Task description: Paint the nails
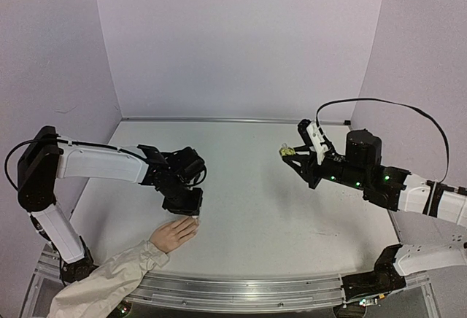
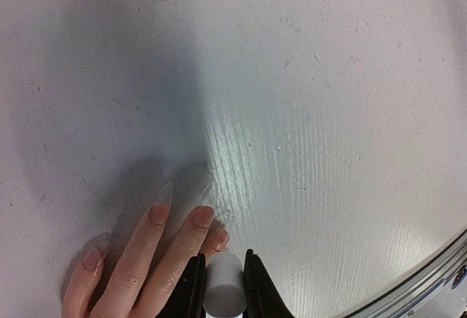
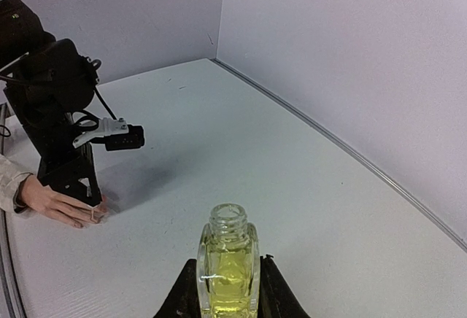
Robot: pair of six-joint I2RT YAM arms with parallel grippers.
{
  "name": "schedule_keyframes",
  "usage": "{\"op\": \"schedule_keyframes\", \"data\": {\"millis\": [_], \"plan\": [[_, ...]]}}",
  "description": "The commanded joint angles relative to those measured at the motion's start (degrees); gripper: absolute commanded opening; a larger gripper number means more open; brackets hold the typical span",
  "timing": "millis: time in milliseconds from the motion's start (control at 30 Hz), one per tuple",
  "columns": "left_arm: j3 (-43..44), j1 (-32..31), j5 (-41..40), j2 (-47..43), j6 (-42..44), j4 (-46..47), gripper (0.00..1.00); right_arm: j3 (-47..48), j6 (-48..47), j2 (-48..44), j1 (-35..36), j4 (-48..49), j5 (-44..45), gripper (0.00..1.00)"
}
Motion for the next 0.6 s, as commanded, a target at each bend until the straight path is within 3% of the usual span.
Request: {"op": "schedule_keyframes", "data": {"millis": [0,567], "plan": [[2.69,-0.21,-0.69,0.4,0.68,0.9,0.0,0.38,-0.17,-0.16,0.02,3.6,-0.78,0.0],[3.13,-0.21,-0.94,1.29,1.13,0.9,0.0,0.38,-0.17,-0.22,0.02,3.55,-1.09,0.0]]}}
